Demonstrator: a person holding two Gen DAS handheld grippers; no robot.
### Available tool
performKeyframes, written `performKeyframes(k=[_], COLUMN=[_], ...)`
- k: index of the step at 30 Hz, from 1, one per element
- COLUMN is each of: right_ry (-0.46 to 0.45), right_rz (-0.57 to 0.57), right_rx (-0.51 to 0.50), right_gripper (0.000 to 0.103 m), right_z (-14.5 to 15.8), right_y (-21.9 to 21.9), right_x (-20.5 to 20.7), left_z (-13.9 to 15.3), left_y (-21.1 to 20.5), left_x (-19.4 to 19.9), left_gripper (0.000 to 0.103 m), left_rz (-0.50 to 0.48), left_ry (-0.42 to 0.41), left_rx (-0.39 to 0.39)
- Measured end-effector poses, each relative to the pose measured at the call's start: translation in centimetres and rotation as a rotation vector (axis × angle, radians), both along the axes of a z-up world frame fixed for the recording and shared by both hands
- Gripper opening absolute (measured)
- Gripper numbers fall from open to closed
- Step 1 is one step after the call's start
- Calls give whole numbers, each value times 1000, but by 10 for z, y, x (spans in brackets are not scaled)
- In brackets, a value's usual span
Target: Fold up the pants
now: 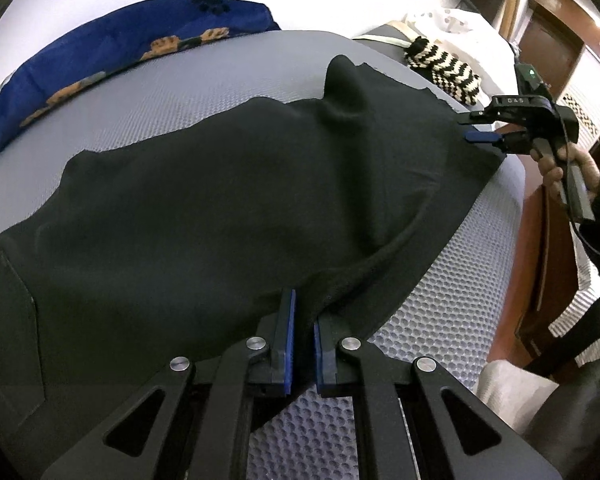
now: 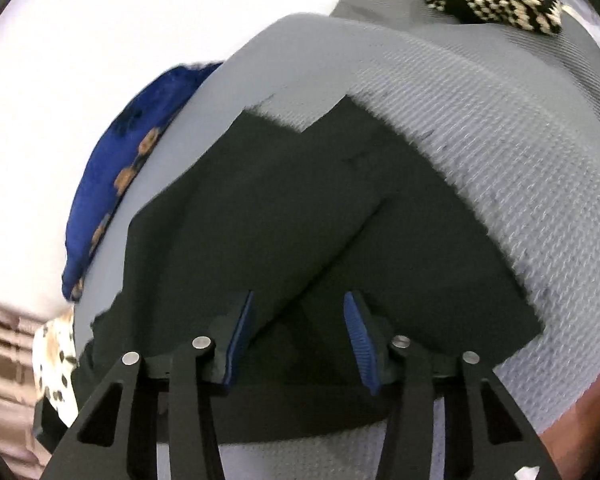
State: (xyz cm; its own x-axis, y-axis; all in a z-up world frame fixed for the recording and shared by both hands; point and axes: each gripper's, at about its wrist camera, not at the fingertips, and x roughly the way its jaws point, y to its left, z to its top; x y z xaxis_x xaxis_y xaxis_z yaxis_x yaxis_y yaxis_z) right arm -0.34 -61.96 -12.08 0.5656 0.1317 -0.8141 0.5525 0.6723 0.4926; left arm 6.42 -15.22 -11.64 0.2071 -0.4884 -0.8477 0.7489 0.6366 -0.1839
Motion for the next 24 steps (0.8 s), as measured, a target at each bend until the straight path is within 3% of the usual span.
performKeyframes(k=[9, 10, 11, 13, 15, 19, 22, 24], right_ry=[-83, -88, -86, -80, -92, -158, -142, -100], right_rz=[-77, -83, -82, -81, -74, -74, -93, -114], right_rx=[21, 24, 30, 48, 17, -111, -195, -222], right_gripper=[39, 32, 19, 10, 7, 5, 5, 5], right_z=[-5, -5, -6, -8, 2, 50, 69, 66], right_y=[-31, -34, -36, -42, -41, -26, -20, -17], right_x=[26, 28, 31, 32, 31, 12, -16, -34], left_z=[-2, -2, -2, -2, -3, -1, 2, 4], left_y=[-2, -2, -3, -3, -4, -3, -4, -5], left_x=[1, 2, 2, 2, 1, 0, -2, -3], left_gripper=[8, 8, 8, 8, 8, 8, 8, 8], left_rz=[21, 23, 24, 25, 24, 19, 4, -17], left_ry=[14, 15, 15, 14, 11, 0, -10, -15], left_rx=[15, 16, 18, 20, 22, 20, 11, 5])
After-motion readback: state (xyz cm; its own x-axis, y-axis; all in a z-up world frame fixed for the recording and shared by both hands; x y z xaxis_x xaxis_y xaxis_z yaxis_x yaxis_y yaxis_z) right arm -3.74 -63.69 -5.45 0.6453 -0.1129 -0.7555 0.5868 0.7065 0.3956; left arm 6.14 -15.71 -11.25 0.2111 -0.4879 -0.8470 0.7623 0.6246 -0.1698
